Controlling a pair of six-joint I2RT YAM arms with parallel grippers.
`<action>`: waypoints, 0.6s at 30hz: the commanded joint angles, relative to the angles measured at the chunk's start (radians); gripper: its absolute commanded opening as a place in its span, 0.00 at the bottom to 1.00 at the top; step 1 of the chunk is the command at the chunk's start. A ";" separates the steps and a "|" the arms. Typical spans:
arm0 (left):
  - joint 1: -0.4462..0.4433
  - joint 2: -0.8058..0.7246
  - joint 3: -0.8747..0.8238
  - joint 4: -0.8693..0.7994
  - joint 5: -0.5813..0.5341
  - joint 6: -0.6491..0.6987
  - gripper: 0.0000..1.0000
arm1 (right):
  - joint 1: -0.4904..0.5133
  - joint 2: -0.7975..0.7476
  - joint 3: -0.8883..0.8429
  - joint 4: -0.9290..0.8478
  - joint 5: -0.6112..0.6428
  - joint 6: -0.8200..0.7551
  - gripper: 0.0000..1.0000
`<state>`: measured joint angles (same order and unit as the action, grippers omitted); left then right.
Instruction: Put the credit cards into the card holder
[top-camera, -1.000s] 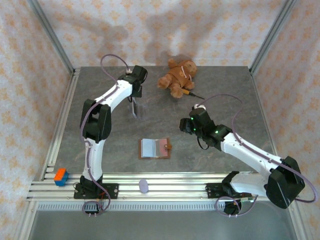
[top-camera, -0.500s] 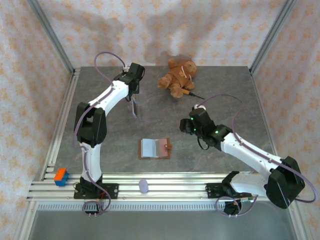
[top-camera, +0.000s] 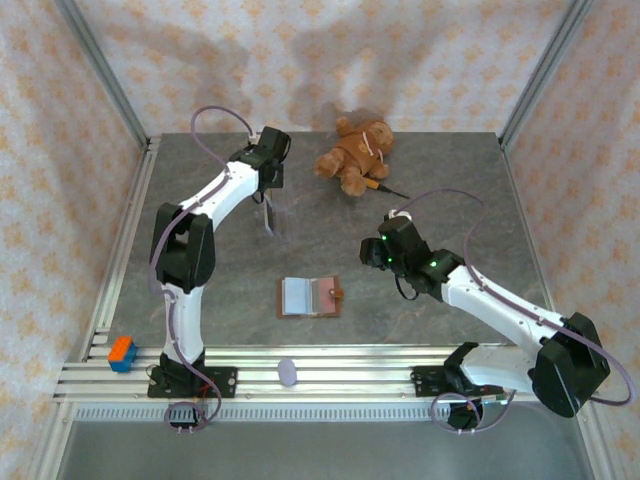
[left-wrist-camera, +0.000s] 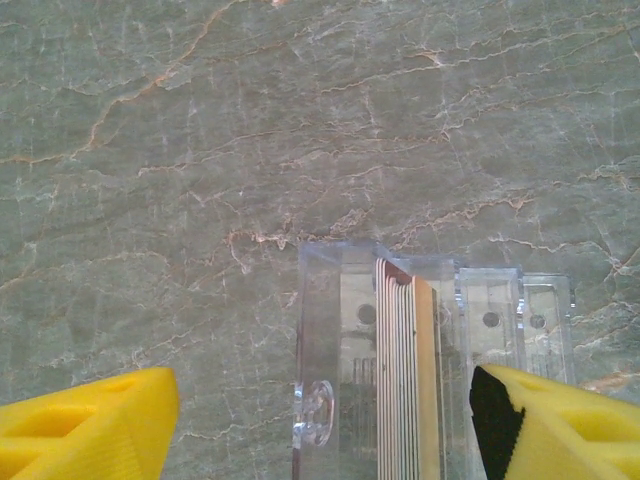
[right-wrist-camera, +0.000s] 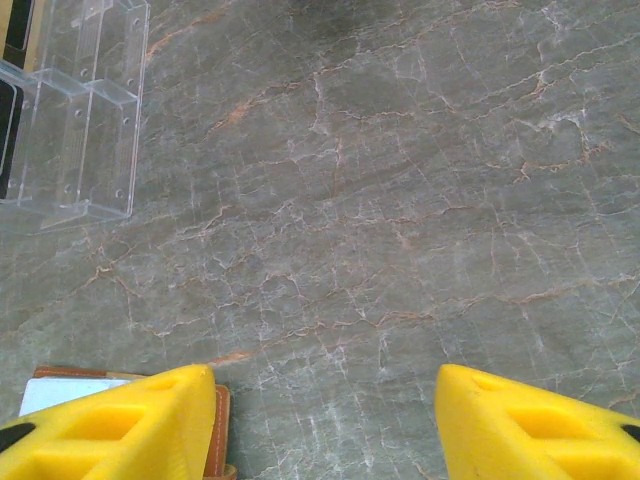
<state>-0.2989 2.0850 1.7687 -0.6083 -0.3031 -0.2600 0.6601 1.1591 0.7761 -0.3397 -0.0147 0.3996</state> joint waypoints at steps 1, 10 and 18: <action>0.004 0.044 0.042 -0.046 -0.023 0.006 0.79 | -0.004 -0.004 0.019 -0.010 0.019 -0.002 0.60; 0.004 0.081 0.052 -0.077 -0.075 0.034 0.75 | -0.004 -0.018 0.006 -0.006 0.030 -0.004 0.61; 0.003 0.055 0.034 -0.064 -0.138 0.022 0.69 | -0.005 -0.024 0.001 -0.009 0.039 -0.005 0.62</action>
<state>-0.2989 2.1498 1.7931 -0.6472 -0.3618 -0.2344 0.6601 1.1545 0.7761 -0.3397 -0.0139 0.3996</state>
